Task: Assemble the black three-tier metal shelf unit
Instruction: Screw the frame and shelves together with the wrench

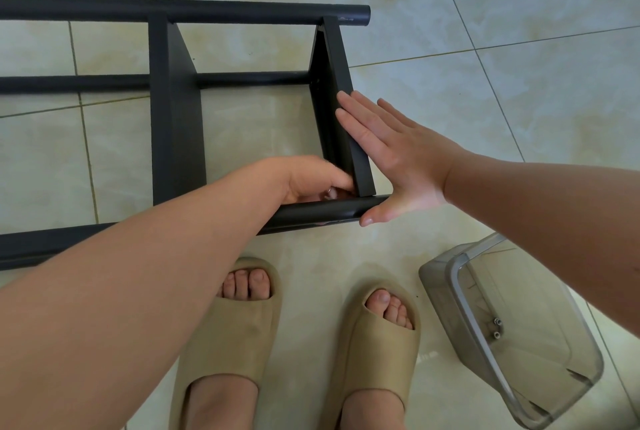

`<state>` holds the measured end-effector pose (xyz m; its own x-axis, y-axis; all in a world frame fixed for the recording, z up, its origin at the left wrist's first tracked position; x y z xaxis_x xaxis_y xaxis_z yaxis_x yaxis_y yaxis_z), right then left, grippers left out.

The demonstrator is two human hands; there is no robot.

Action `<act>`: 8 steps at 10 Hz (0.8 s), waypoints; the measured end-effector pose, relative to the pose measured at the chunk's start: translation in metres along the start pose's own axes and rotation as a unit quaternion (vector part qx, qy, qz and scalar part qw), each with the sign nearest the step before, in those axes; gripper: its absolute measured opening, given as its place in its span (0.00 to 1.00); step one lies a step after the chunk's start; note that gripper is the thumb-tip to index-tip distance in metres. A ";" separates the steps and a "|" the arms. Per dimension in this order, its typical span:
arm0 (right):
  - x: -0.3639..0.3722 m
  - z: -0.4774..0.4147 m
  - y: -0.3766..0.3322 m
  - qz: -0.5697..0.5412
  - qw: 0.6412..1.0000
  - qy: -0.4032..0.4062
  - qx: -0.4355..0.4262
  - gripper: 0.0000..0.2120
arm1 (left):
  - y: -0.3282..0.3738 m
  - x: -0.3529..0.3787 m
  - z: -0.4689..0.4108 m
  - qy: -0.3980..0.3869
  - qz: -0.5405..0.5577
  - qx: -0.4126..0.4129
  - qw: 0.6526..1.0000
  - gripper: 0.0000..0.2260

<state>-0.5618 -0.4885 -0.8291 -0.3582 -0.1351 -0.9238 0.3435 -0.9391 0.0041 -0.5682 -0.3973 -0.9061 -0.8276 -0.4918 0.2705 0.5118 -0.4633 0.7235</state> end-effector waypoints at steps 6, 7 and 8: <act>-0.001 0.000 0.000 -0.002 1.000 0.002 -0.001 0.67 | 0.012 -0.001 0.000 -0.001 0.022 0.068 0.997 0.09; -0.001 0.000 0.000 -0.001 1.000 0.002 0.000 0.67 | 0.012 0.000 0.000 -0.001 0.045 0.067 0.997 0.10; -0.001 0.000 0.000 0.002 1.000 0.001 0.000 0.67 | 0.005 -0.001 -0.001 0.002 0.052 0.029 0.998 0.08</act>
<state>-0.5620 -0.4884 -0.8282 -0.3558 -0.1383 -0.9243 0.3454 -0.9384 0.0075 -0.5648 -0.4000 -0.9039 -0.7697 -0.5375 0.3445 0.5810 -0.3663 0.7268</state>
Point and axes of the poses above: each hand's wrist, its own z-axis away from the middle knuckle, its own x-axis out of the palm, y = z × x, the point moved 8 cm from there along -z, towards the middle knuckle, and after that the axes turned 9 degrees about x, right-handed, at the moved point
